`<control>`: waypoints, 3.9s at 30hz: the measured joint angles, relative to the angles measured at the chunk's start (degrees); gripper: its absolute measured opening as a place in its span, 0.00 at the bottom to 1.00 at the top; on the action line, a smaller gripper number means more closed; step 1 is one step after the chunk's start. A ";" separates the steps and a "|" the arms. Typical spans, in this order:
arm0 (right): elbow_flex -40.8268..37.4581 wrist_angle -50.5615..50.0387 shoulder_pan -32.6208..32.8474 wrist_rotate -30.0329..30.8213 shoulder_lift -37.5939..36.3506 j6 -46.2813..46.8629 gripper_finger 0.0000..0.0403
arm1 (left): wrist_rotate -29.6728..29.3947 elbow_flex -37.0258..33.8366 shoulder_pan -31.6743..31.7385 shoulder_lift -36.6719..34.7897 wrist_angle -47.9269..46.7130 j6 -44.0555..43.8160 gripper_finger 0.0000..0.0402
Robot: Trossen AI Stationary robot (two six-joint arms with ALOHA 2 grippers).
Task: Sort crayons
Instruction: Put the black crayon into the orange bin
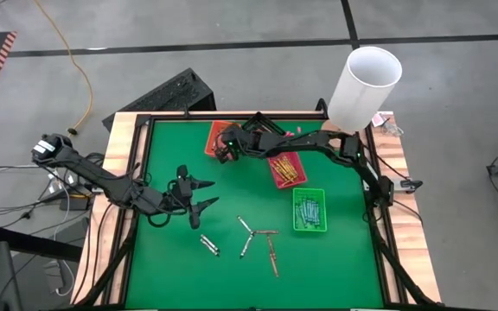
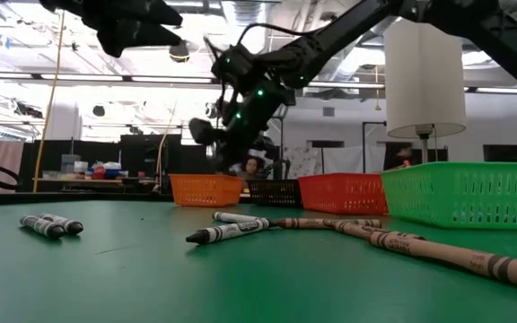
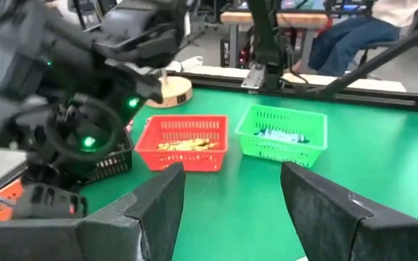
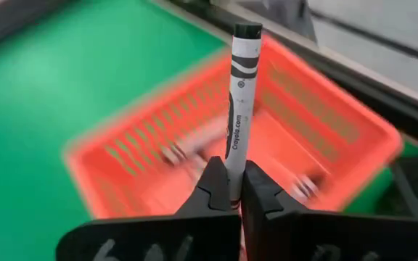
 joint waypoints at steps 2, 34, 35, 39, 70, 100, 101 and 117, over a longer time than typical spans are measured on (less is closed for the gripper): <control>0.54 -2.94 -0.54 -0.93 0.10 0.20 0.04 | -0.88 0.00 -0.53 -0.15 -0.64 0.03 0.54; 0.70 -29.15 6.46 -5.11 -40.69 -16.87 0.29 | 18.96 0.04 -9.47 4.29 -19.65 -8.89 0.52; 0.70 -29.57 7.44 -5.13 -42.39 -16.24 0.29 | 19.41 0.02 -10.48 5.52 -19.79 -9.03 0.52; 0.70 -29.98 11.20 -3.59 -47.41 -15.62 0.29 | 19.71 0.02 -13.14 10.79 -17.97 -10.43 0.50; 0.67 -36.35 16.75 3.75 -38.75 -16.09 0.29 | 15.64 0.02 -9.85 30.08 -9.89 -7.82 0.48; 0.67 -36.97 20.28 3.54 -38.89 -16.14 0.29 | 32.66 -2.71 7.57 29.99 -6.19 3.55 0.43; 0.67 -37.07 20.53 3.54 -38.89 -16.15 0.29 | 33.23 -2.71 7.88 30.01 -6.19 3.68 0.40; 0.67 -37.26 23.33 3.66 -38.89 -16.22 0.29 | 30.07 -2.71 8.40 30.05 -8.22 0.75 0.02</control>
